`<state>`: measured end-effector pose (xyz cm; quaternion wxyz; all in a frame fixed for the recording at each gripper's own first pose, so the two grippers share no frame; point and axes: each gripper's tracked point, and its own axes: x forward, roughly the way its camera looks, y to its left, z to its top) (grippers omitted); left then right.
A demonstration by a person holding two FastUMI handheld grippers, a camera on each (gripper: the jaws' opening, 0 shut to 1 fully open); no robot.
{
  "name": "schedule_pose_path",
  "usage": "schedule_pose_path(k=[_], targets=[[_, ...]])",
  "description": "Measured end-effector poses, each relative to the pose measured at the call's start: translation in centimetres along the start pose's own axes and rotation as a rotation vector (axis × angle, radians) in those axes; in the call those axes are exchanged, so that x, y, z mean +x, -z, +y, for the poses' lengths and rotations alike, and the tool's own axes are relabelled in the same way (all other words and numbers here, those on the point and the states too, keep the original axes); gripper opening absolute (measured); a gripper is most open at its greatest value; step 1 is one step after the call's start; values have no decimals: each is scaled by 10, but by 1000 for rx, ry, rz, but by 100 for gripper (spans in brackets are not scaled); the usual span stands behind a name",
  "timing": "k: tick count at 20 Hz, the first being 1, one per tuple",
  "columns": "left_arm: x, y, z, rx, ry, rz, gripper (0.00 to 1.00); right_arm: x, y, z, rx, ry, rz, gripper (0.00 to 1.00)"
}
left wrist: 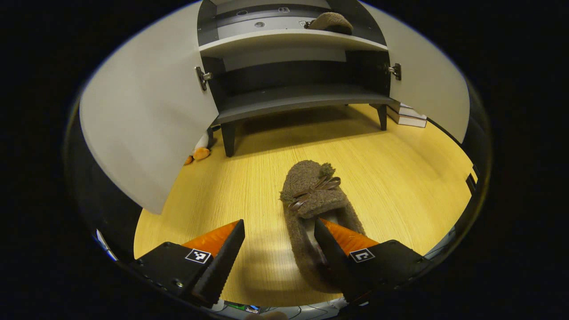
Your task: Grab one shoe with the right hand and put it into the shoe cabinet, grab the other shoe with the left hand and put it into the shoe cabinet; then close the right door with the right hand and the left door with the left hand.
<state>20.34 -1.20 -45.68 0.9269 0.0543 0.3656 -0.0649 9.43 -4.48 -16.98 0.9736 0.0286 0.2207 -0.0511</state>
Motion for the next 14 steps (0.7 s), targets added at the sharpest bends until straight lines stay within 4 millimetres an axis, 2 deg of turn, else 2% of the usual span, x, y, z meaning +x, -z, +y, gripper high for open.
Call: schedule_pose_path(k=[2, 7, 8, 10, 11, 13, 14], targets=[[18, -3, 0, -24, 0, 7, 96, 3, 1, -2, 5, 5, 9, 100], [46, -13, -2, -68, 3, -12, 95, 3, 2, -6, -3, 13, 21, 100], [50, -13, -6, -70, 12, -11, 75, 3, 2, -8, -2, 16, 21, 100], [52, -12, -18, -71, 46, -3, 48, 3, 1, -10, -2, 20, 19, 100], [55, -12, -18, -62, 39, -3, 51, 3, 0, -10, 0, 20, 19, 100], [52, -13, -11, -59, -4, 12, 2, 2, 0, -10, 8, 19, 14, 100], [53, -13, -10, -58, 1, 23, 5, 1, 0, -10, 11, 17, 11, 100]])
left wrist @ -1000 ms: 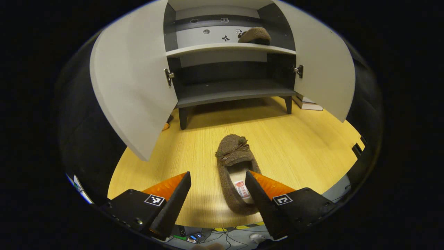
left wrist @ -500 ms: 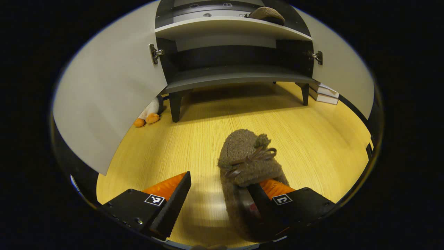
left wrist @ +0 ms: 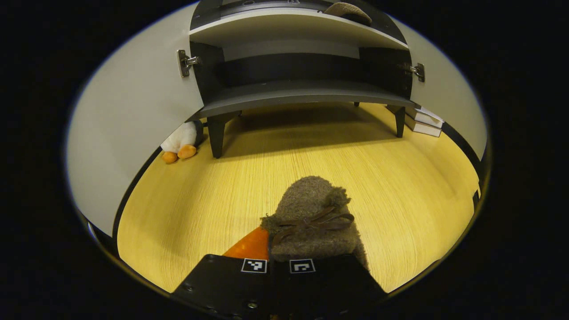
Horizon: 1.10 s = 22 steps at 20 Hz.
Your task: Grab one shoe with the right hand and put it into the shoe cabinet, grab the other shoe with the left hand and put it into the shoe cabinet; then close the right door with the right hand and the left door with the left hand.
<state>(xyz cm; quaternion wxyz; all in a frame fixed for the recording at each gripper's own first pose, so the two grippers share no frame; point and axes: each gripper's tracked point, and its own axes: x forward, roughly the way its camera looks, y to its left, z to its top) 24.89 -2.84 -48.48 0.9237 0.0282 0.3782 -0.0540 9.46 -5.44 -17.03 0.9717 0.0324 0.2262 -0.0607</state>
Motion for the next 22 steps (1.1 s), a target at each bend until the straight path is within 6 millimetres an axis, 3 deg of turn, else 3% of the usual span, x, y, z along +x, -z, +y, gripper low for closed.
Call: schedule_pose_path(k=[5, 11, 15, 18, 22], targets=[[-35, -19, -4, 40, 25, -31, 1, -8, -9, 4, 1, -19, -32, 100], [-109, -83, -5, 8, 41, -159, 1, -11, -20, 11, 14, -50, -72, 100], [-154, -150, 3, 17, 21, -265, 1, -8, -23, 14, 32, -73, -86, 100], [-180, -212, 10, 2, 5, -346, 0, -6, -27, 16, 39, -86, -97, 100], [-194, -296, 16, 1, -7, -457, 0, -3, -34, 12, 41, -95, -113, 100]])
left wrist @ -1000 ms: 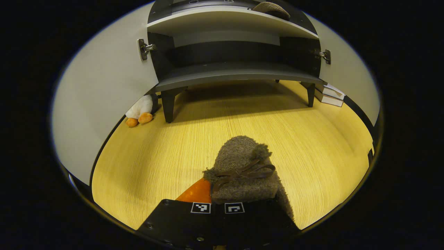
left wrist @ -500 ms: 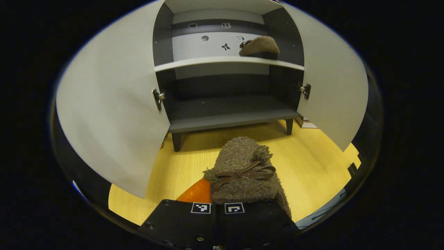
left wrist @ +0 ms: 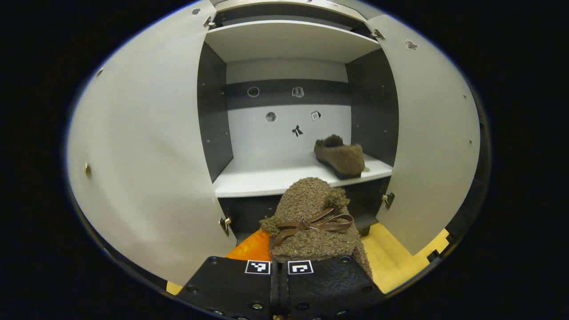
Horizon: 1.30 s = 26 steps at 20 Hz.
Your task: Grab one shoe with the right hand and put it into the shoe cabinet, grab the other shoe with the left hand and put it into the shoe cabinet; then close the right door with the right hand and the left door with the left hand.
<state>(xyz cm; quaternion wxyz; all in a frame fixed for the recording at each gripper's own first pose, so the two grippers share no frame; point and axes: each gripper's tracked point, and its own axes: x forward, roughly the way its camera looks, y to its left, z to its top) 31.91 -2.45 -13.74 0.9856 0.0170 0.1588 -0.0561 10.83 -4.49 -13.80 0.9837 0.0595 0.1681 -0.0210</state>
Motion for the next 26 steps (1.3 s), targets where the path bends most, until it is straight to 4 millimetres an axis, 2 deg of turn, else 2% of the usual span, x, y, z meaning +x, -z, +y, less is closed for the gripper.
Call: schedule_pose_path(k=[4, 6, 8, 9, 10, 11, 12, 15, 19, 22, 23, 24, 26], targets=[[41, -66, 3, 6, -18, -53, 0, 5, -5, -6, 1, -1, -6, 99], [70, -91, 7, 1, -34, -71, 0, 7, -4, -9, 2, 2, 1, 100], [98, -113, 14, 1, -63, -87, 0, 11, -4, -14, 5, 6, 9, 100], [113, -122, 16, 4, -73, -92, 10, 14, -2, -20, 6, 12, 15, 99], [129, -130, 20, 10, -89, -98, 0, 16, -2, -24, 10, 17, 18, 99], [147, -133, 21, 17, -101, -90, 10, 18, -1, -27, 13, 21, 24, 100], [165, -133, 24, 17, -113, -66, 0, 19, 0, -30, 14, 25, 28, 100], [207, -125, 29, 3, -141, -7, 0, 22, -1, -41, 14, 46, 34, 100], [247, -95, 36, 7, -169, 124, 0, 28, 3, -51, 29, 61, 54, 100], [261, -58, 37, -1, -165, 269, 0, 30, 7, -55, 39, 66, 72, 100], [261, -51, 38, 3, -160, 301, 1, 30, 7, -57, 41, 73, 72, 100], [266, -56, 40, 19, -151, 289, 1, 31, 7, -59, 47, 78, 73, 100], [262, -53, 36, 38, -133, 333, 4, 32, 8, -57, 60, 75, 78, 100]])
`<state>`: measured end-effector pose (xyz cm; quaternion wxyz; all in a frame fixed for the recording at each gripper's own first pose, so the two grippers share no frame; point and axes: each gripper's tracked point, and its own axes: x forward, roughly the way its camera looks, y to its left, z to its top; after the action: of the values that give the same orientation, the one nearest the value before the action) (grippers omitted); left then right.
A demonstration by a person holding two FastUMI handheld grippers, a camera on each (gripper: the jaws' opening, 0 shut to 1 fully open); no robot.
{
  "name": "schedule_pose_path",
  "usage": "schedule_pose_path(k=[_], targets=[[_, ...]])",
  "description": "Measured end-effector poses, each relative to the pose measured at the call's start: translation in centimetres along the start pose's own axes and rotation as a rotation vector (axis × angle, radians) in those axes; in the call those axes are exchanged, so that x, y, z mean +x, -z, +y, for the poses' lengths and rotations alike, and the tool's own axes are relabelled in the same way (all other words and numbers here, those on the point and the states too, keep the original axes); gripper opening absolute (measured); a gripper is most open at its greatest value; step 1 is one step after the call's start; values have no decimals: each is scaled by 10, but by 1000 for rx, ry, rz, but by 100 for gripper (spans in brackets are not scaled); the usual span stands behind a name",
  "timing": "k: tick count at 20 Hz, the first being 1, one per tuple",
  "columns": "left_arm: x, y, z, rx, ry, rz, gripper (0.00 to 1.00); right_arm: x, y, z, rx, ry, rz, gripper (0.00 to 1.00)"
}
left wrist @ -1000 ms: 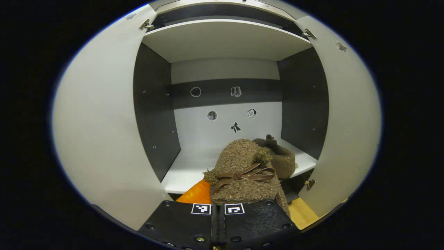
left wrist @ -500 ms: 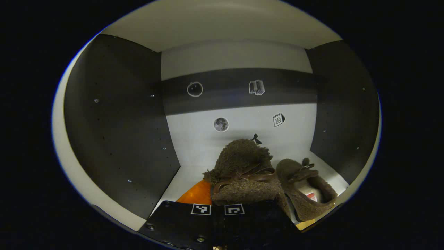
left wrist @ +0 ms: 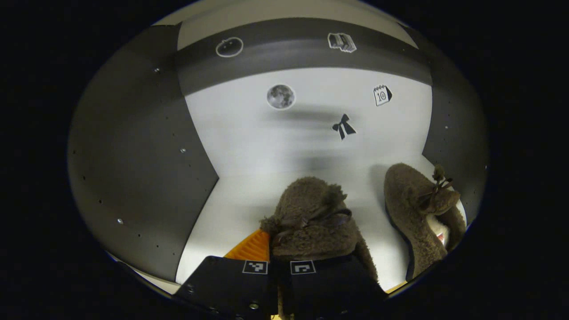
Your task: Grab one shoe with the right hand and put it into the shoe cabinet, grab the other shoe with the left hand and put it into the shoe cabinet; then close the right door with the right hand and the left door with the left hand.
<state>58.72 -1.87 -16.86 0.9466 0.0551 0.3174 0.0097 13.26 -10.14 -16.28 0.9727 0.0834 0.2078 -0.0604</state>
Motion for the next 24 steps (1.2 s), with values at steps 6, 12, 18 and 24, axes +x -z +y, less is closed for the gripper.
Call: schedule_pose_path(k=[6, 12, 18, 24], targets=[[-12, -4, 18, -6, -16, -38, 79, -2, 3, 5, -8, -6, 1, 100], [-57, -4, 19, -62, 45, -116, 96, -8, -2, 19, -18, -27, -14, 100], [-153, -23, 11, -68, 70, -336, 97, -25, -10, 44, -48, -72, -57, 100], [-272, -23, 8, 35, 72, -555, 96, -46, -14, 68, -69, -120, -92, 100]])
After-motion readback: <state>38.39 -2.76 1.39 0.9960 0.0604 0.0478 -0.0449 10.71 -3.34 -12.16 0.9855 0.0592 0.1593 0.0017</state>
